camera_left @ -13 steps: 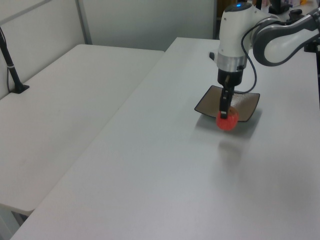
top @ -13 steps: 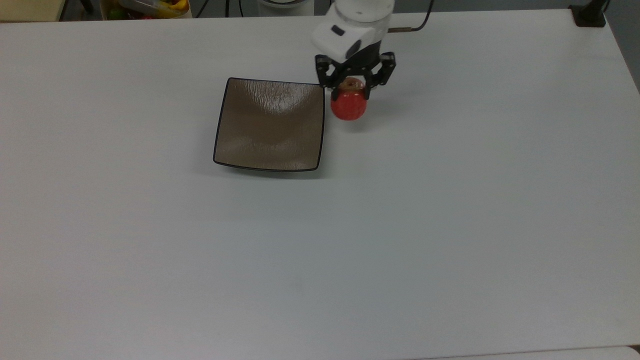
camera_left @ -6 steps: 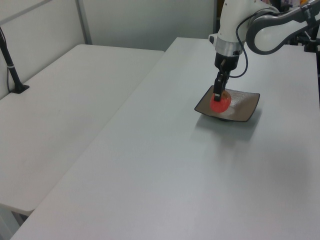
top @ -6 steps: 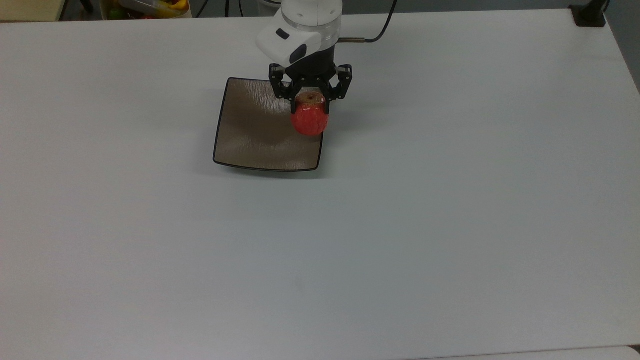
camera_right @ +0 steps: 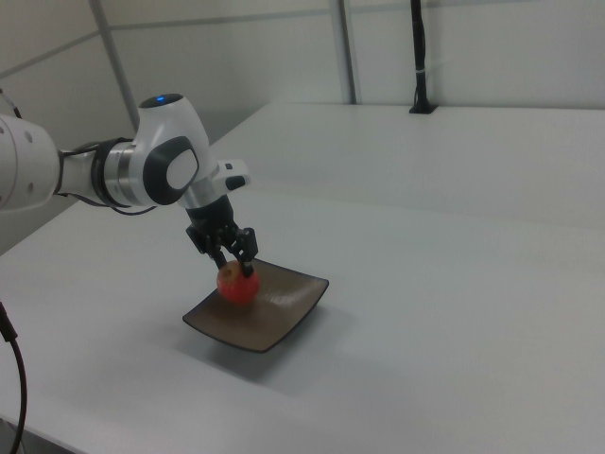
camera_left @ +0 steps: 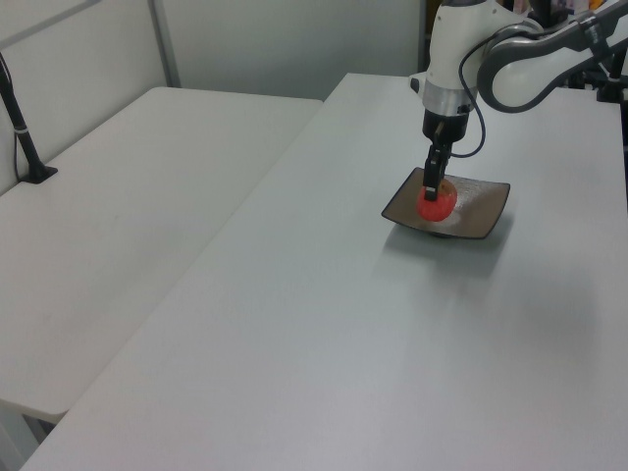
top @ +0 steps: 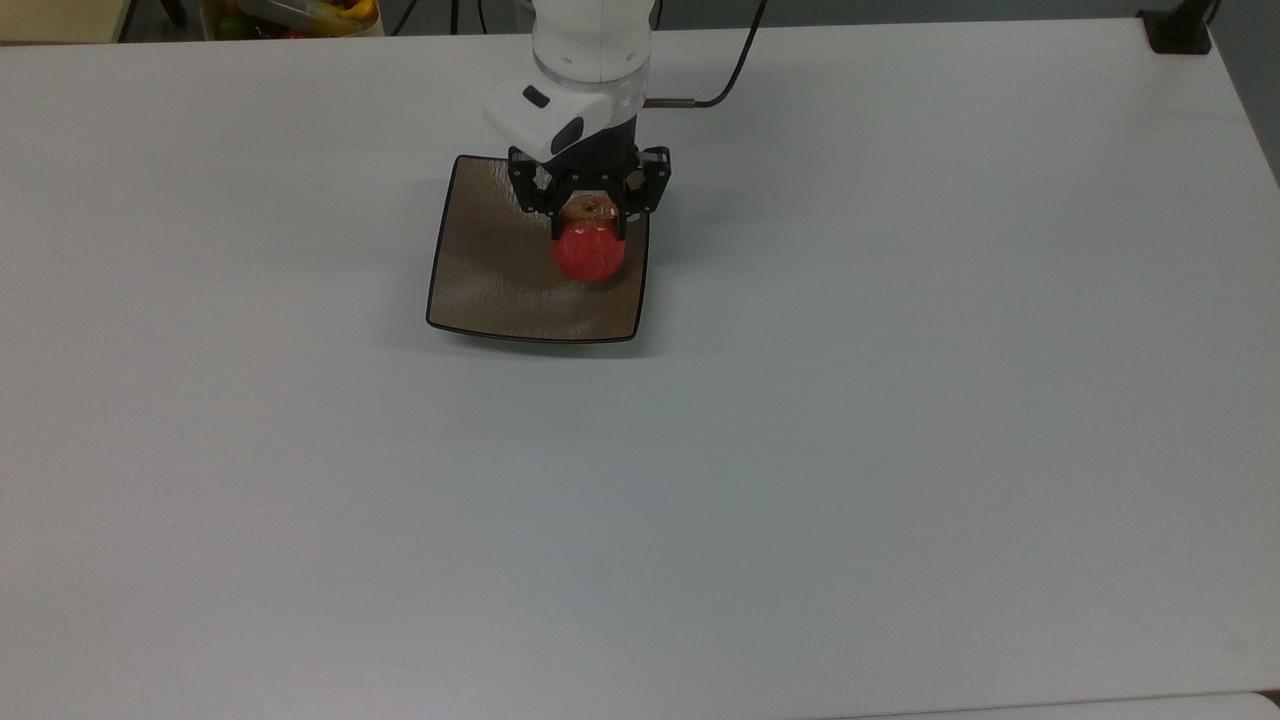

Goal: Apples placed on a ceramic plate
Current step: 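Lift the apple and carry it over the brown square plate, then lower the apple onto the plate and open the gripper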

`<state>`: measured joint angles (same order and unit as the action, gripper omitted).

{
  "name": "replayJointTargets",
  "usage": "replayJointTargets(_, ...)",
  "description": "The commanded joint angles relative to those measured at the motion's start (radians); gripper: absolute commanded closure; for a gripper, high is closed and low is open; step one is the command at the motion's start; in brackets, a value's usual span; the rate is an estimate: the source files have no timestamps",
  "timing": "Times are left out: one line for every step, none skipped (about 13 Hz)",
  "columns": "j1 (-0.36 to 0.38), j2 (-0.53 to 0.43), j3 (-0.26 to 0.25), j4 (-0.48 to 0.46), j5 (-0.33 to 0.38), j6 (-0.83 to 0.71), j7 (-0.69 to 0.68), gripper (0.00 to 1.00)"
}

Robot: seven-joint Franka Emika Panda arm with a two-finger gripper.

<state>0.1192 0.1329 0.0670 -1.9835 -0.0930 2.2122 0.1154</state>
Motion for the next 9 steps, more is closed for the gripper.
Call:
replayJointTargets(-0.007, 0.019, -0.024, -0.014, -0.037, 0.021, -0.049, 0.35)
replayJointTargets(-0.007, 0.021, -0.033, -0.012, -0.037, 0.02, -0.057, 0.0)
replayJointTargets(-0.006, 0.019, -0.036, -0.012, -0.037, 0.02, -0.057, 0.0)
replayJointTargets(-0.006, 0.019, -0.036, -0.012, -0.037, 0.02, -0.057, 0.0)
replayJointTargets(-0.006, 0.019, -0.036, -0.012, -0.037, 0.018, -0.056, 0.0)
replayJointTargets(-0.006, 0.019, -0.036, -0.012, -0.037, 0.018, -0.056, 0.0)
replayJointTargets(-0.006, 0.019, -0.036, -0.011, -0.037, 0.018, -0.056, 0.0)
replayJointTargets(-0.004, 0.017, -0.036, -0.008, -0.037, 0.018, -0.048, 0.0)
replayJointTargets(-0.003, 0.013, -0.036, -0.006, -0.036, 0.011, -0.042, 0.0)
